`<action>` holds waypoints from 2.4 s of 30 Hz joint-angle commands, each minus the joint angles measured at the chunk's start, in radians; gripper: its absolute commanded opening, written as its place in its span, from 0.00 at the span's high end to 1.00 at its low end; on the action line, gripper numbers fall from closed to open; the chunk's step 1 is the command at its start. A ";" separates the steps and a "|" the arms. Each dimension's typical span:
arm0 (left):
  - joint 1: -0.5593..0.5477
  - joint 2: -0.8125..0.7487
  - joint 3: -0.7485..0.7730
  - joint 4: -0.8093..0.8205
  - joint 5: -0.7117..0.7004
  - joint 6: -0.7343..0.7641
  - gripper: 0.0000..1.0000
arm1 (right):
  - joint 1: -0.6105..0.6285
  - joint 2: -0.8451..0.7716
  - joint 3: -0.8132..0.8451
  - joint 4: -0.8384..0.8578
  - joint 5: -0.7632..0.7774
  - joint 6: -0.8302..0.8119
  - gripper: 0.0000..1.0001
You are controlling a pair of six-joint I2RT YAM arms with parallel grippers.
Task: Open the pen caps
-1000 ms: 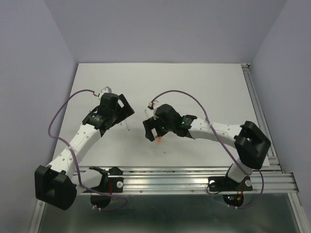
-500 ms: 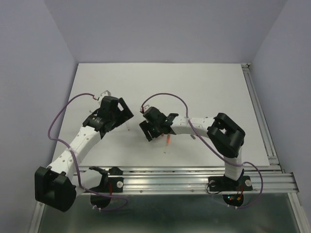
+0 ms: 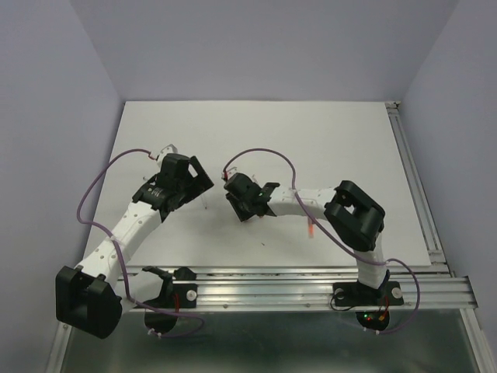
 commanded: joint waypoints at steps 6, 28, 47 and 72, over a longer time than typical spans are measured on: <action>0.000 0.012 0.006 0.014 -0.017 0.018 0.01 | 0.041 0.013 0.006 -0.023 0.058 0.033 0.82; -0.003 -0.111 -0.085 0.223 0.324 0.017 0.07 | 0.041 -0.461 -0.294 0.331 -0.333 0.090 0.93; -0.011 -0.108 -0.103 0.260 0.377 -0.001 0.68 | 0.041 -0.501 -0.282 0.384 -0.245 0.182 0.93; -0.065 -0.128 -0.135 0.313 0.382 -0.064 1.00 | 0.041 -0.394 -0.167 0.342 -0.242 0.093 0.49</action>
